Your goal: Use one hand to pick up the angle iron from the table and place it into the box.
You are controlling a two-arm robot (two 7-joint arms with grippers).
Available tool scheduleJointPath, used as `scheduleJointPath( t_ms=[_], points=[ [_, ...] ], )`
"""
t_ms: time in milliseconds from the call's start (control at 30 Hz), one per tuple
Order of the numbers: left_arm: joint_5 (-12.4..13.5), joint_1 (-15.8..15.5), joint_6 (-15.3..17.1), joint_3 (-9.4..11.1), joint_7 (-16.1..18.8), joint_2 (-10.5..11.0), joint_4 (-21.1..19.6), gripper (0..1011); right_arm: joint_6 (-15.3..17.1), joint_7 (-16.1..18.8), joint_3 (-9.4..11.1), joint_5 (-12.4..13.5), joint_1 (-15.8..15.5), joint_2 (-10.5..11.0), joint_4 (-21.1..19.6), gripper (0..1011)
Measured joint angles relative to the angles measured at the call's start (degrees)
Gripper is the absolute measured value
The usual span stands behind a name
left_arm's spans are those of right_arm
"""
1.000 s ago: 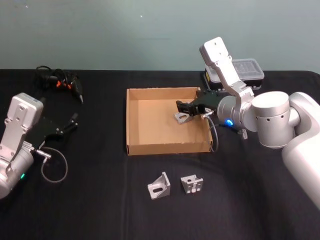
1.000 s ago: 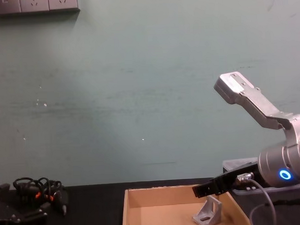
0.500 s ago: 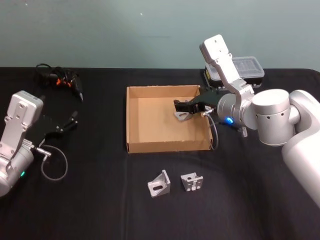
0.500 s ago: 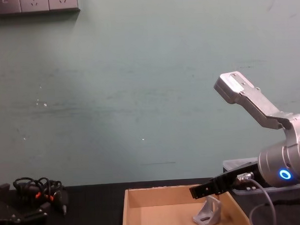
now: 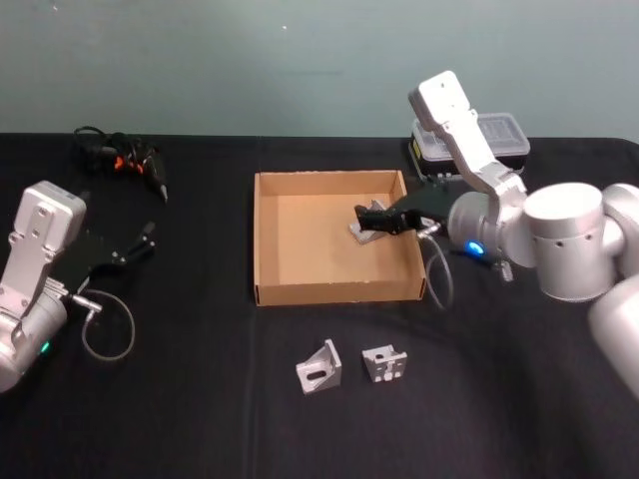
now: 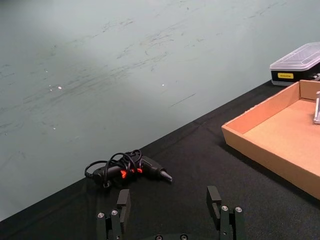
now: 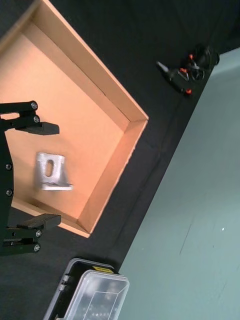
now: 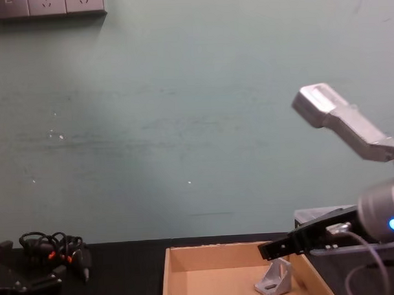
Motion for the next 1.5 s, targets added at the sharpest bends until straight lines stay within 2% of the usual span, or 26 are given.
scheduleJointPath(
  t_ms=[267,300,333,400,500,533,700,933,1033,1233,1500],
  points=[
    [0.0,0.0,-0.01,0.0,0.0,0.0,-0.01,1000,2.94,3.59,2.64,1.58,-5.37,4.76,-9.62,1003],
    [0.0,0.0,0.0,0.0,0.0,0.0,0.0,1000,3.76,4.63,3.37,2.1,-6.91,6.14,-12.08,1002],
    [0.0,0.0,0.0,0.0,0.0,0.0,0.0,1000,3.76,4.63,3.37,2.1,-6.91,6.14,-12.08,1002],
    [0.0,0.0,0.0,0.0,0.0,0.0,0.0,1000,4.89,6.53,4.38,3.0,-9.34,8.62,-16.25,1003],
    [0.0,0.0,0.0,0.0,0.0,0.0,0.0,1000,5.59,7.89,4.8,3.71,-10.87,10.52,-19.07,1002],
    [0.0,0.0,0.0,0.0,0.0,0.0,0.0,1000,5.97,8.86,4.98,4.21,-11.79,11.82,-20.85,1002],
    [0.0,0.0,0.0,0.0,0.0,0.0,0.0,1000,7.31,11.62,5.03,6.08,-15.06,16.25,-26.51,1003],
    [0.0,0.0,0.0,0.0,0.0,0.0,0.0,1000,9.39,13.11,3.64,6.91,-18.63,20.74,-31.11,1003],
    [0.0,0.0,0.0,0.0,0.0,0.0,0.0,1000,10.2,13.15,2.66,6.96,-19.79,22.04,-32.23,1003],
    [0.0,0.0,0.0,0.0,0.0,0.0,0.0,1000,11.23,12.87,1.56,7.25,-20.45,22.52,-33.01,1003],
    [0.0,0.0,0.0,0.0,0.0,0.0,0.0,1000,16.37,9.19,0.52,7.19,-20.03,20.21,-34.31,1003]
  ],
)
